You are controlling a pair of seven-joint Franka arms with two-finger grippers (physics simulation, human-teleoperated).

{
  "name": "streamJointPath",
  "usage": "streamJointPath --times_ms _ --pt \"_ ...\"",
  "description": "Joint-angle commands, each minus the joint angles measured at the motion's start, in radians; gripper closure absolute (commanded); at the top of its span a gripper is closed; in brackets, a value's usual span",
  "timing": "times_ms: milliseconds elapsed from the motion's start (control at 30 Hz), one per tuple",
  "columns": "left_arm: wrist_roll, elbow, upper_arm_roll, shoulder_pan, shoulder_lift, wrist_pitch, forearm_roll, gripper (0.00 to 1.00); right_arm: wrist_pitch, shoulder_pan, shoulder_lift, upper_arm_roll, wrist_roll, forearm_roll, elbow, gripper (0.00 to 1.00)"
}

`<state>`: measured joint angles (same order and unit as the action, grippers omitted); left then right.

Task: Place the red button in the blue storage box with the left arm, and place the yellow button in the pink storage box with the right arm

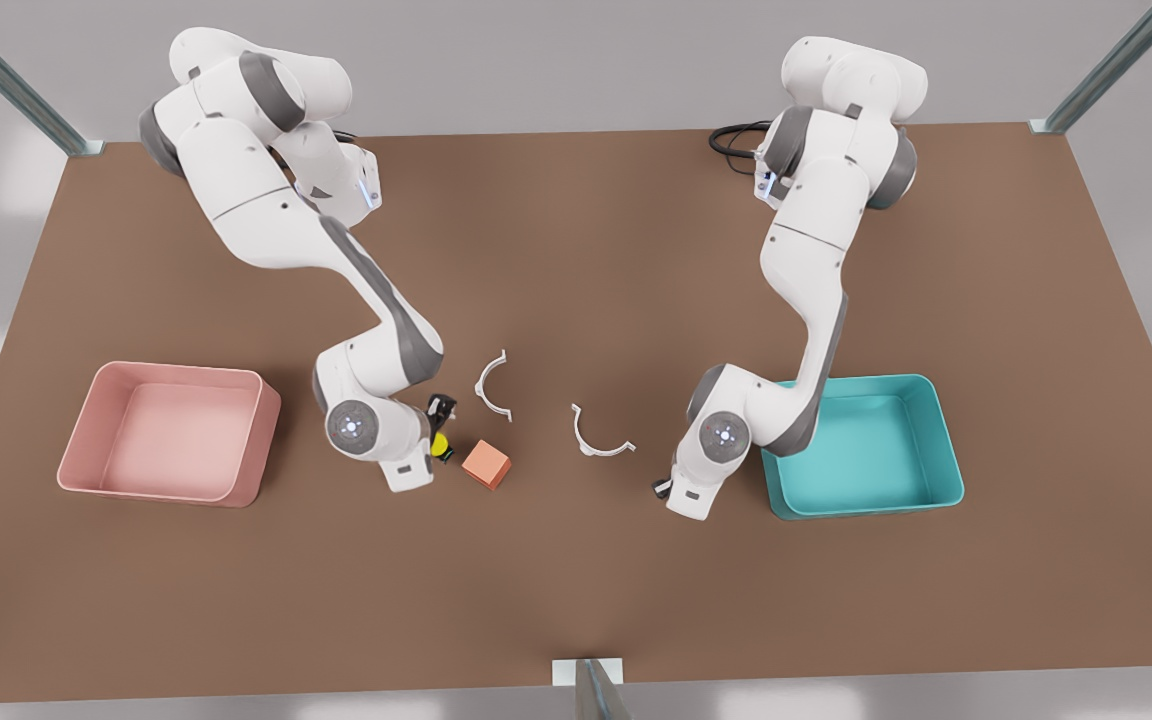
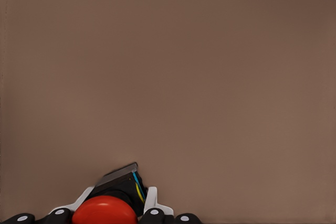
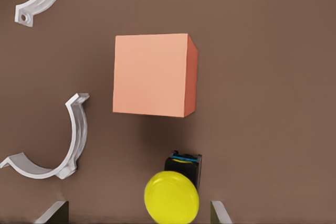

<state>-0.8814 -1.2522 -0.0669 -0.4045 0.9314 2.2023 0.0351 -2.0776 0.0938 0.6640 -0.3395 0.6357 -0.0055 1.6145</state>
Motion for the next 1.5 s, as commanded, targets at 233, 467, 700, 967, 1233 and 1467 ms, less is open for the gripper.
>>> streamJointPath --times_ms 233,467,700,967,1233,1467 --pt "0.122 -0.099 0.004 0.053 -0.255 -0.203 -0.004 0.53 -0.084 0.011 0.025 0.005 0.098 -0.018 0.007 0.08" --pt "0.660 -0.493 0.001 0.300 -0.562 -0.064 -0.015 0.53 -0.098 0.004 0.040 0.010 0.099 -0.074 0.015 0.25" --pt "0.825 -0.598 0.003 0.415 -0.539 0.030 -0.032 0.53 -0.156 0.007 0.048 0.010 0.104 -0.082 0.058 0.24" --pt "0.826 -0.601 0.003 0.420 -0.519 0.030 -0.032 0.00 -0.205 0.012 0.062 0.010 0.104 -0.082 0.087 0.24" --pt "0.814 -0.599 0.003 0.417 -0.536 0.019 -0.037 0.00 -0.217 0.006 0.059 0.010 0.110 -0.082 0.094 0.43" --pt "0.800 -0.306 -0.002 0.381 -0.672 -0.360 -0.029 0.00 -0.171 -0.026 0.002 0.000 0.061 -0.077 0.104 0.42"
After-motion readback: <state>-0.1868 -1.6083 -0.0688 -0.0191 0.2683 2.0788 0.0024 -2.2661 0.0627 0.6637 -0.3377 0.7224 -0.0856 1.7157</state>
